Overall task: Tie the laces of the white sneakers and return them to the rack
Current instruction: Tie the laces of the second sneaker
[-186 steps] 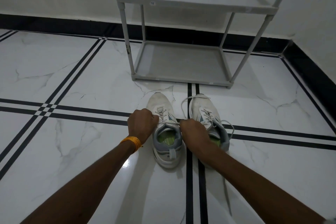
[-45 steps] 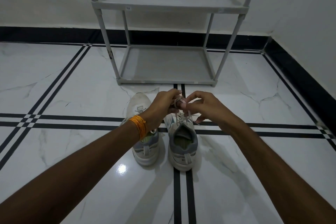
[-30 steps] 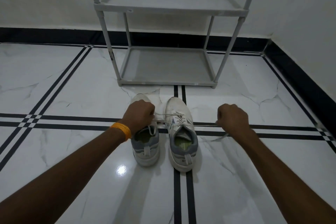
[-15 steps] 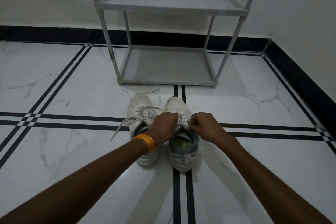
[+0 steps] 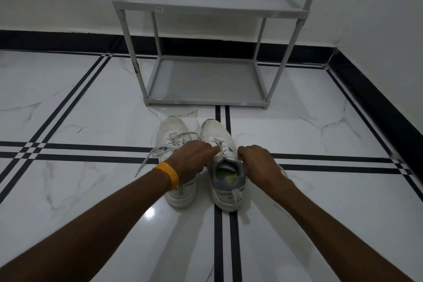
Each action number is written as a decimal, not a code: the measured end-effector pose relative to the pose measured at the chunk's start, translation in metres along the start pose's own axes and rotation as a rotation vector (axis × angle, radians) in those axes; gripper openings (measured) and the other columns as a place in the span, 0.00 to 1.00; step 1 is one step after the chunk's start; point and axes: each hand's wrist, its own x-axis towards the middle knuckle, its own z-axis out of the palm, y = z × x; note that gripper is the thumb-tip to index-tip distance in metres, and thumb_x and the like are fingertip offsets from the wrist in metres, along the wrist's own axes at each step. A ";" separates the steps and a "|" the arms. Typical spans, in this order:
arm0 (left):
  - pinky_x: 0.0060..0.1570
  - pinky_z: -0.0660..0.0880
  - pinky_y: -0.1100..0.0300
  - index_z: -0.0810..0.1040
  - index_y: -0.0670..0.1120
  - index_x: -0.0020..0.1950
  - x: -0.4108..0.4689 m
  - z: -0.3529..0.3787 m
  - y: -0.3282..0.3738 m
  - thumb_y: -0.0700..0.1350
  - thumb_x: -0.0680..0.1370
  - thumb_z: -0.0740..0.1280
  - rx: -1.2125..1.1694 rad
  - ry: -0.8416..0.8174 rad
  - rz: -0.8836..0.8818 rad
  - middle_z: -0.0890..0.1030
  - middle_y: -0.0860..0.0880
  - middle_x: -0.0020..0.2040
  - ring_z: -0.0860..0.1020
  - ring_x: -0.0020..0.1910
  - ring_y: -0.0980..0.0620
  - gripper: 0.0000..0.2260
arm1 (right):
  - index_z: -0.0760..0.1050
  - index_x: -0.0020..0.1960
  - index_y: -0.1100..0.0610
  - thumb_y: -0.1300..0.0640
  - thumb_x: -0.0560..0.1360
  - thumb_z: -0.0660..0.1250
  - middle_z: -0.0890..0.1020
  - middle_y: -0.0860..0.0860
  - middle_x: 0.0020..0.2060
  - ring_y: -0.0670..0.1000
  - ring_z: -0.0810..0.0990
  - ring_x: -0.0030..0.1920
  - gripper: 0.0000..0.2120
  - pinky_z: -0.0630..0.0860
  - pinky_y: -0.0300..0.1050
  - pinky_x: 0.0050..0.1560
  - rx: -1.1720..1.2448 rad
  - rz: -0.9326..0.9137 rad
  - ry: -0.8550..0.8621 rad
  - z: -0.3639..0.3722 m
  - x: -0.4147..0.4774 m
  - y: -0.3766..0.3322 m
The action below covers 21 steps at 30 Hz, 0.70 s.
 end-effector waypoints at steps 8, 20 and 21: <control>0.45 0.78 0.51 0.72 0.44 0.65 0.002 0.002 0.000 0.35 0.72 0.70 0.037 0.007 0.018 0.83 0.43 0.48 0.81 0.46 0.43 0.22 | 0.76 0.54 0.60 0.58 0.75 0.65 0.83 0.59 0.50 0.60 0.80 0.50 0.09 0.66 0.43 0.43 0.079 0.051 0.031 0.004 -0.001 0.000; 0.48 0.71 0.54 0.77 0.45 0.38 0.011 -0.025 0.006 0.50 0.78 0.64 -0.117 -0.039 -0.364 0.83 0.42 0.41 0.78 0.45 0.44 0.12 | 0.78 0.40 0.60 0.51 0.78 0.64 0.84 0.56 0.41 0.54 0.81 0.43 0.14 0.73 0.45 0.41 0.742 0.242 -0.085 -0.011 -0.007 0.012; 0.49 0.70 0.53 0.77 0.45 0.36 0.014 -0.029 0.005 0.53 0.78 0.64 -0.266 -0.013 -0.431 0.83 0.44 0.40 0.78 0.44 0.45 0.15 | 0.78 0.40 0.60 0.50 0.78 0.65 0.85 0.55 0.43 0.54 0.82 0.46 0.15 0.76 0.46 0.47 0.944 0.259 -0.083 -0.015 -0.007 0.012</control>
